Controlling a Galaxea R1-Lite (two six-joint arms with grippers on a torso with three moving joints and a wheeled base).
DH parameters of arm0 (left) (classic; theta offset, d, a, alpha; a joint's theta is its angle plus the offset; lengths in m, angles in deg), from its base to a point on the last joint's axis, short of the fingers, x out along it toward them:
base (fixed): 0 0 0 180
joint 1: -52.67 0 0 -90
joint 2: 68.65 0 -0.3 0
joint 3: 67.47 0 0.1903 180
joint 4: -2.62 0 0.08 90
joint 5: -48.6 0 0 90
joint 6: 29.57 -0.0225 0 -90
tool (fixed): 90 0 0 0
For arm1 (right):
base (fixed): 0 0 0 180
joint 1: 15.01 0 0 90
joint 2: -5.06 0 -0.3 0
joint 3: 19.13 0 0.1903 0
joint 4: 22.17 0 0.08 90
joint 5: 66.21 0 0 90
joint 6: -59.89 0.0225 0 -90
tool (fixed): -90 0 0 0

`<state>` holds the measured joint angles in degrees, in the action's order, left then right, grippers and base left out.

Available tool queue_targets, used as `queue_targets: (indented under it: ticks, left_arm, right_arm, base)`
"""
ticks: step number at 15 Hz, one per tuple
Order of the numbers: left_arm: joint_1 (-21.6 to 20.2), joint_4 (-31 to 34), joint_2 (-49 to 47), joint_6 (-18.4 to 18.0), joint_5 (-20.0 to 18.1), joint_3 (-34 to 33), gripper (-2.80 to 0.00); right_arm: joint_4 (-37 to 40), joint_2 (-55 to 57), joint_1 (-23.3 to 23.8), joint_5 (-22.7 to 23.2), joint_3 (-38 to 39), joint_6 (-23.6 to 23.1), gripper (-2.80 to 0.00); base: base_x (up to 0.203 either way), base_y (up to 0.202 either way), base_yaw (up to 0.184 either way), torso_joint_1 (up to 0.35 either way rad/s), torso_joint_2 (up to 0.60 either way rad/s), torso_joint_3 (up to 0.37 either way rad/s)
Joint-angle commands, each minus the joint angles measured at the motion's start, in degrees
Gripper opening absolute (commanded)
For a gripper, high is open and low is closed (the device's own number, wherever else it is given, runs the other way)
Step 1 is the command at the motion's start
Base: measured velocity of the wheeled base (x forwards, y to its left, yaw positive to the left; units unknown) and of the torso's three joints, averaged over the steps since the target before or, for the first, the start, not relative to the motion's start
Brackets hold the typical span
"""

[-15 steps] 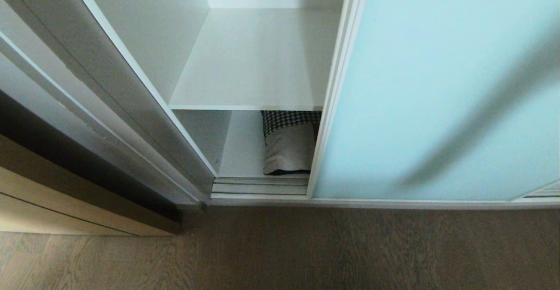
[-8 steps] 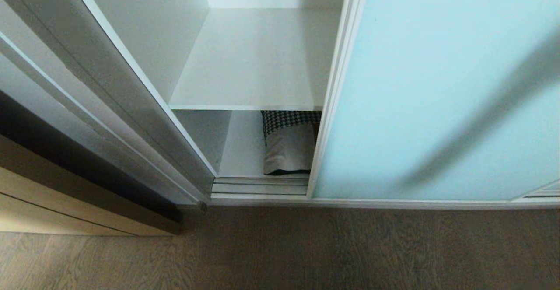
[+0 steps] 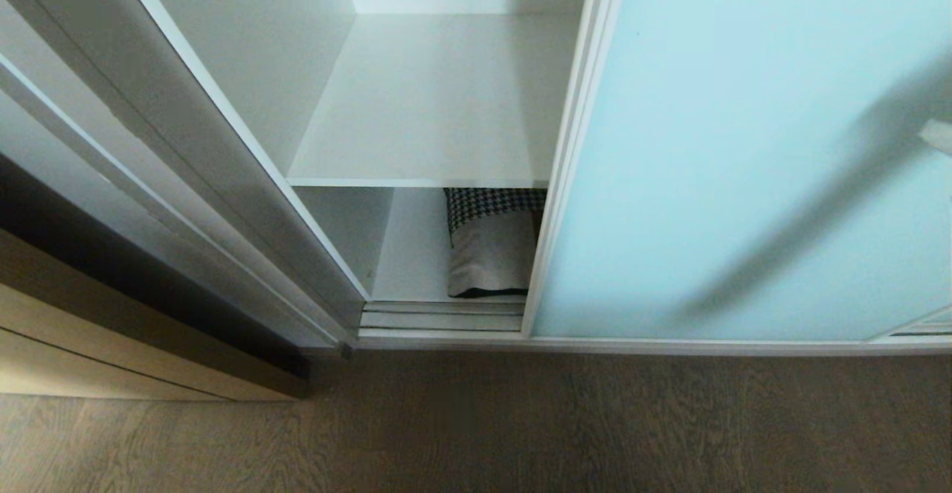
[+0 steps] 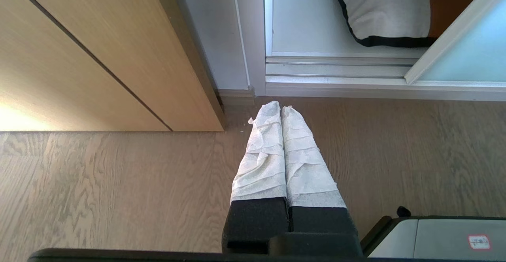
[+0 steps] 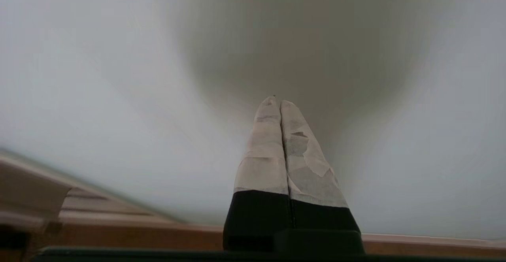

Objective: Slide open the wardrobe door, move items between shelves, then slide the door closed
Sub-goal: Close the door

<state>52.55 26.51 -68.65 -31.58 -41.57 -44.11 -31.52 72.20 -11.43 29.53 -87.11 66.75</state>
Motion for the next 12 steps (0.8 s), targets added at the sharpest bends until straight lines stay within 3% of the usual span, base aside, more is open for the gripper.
queue_targets:
  ticks: [1, 5, 12]
  left_arm:
    - [0.0, 0.0, -0.1, 0.0, 0.0, -0.1, -2.8]
    - [0.0, 0.0, -0.1, 0.0, 0.0, -0.1, -2.8]
    - [0.0, 0.0, -0.1, 0.0, 0.0, -0.1, -2.8]
  right_arm:
    - [-0.2, 0.9, -4.1, -1.5, 0.2, -1.1, -2.8]
    - [-4.0, 4.3, -10.4, -7.5, 0.4, -3.0, -2.8]
    - [-6.3, 8.3, -10.9, -7.9, -0.1, -3.0, -2.8]
  base:
    - [0.0, 0.0, 0.0, 0.0, 0.0, 0.0]
    - [0.0, 0.0, 0.0, 0.0, 0.0, 0.0]
    - [0.0, 0.0, 0.0, 0.0, 0.0, 0.0]
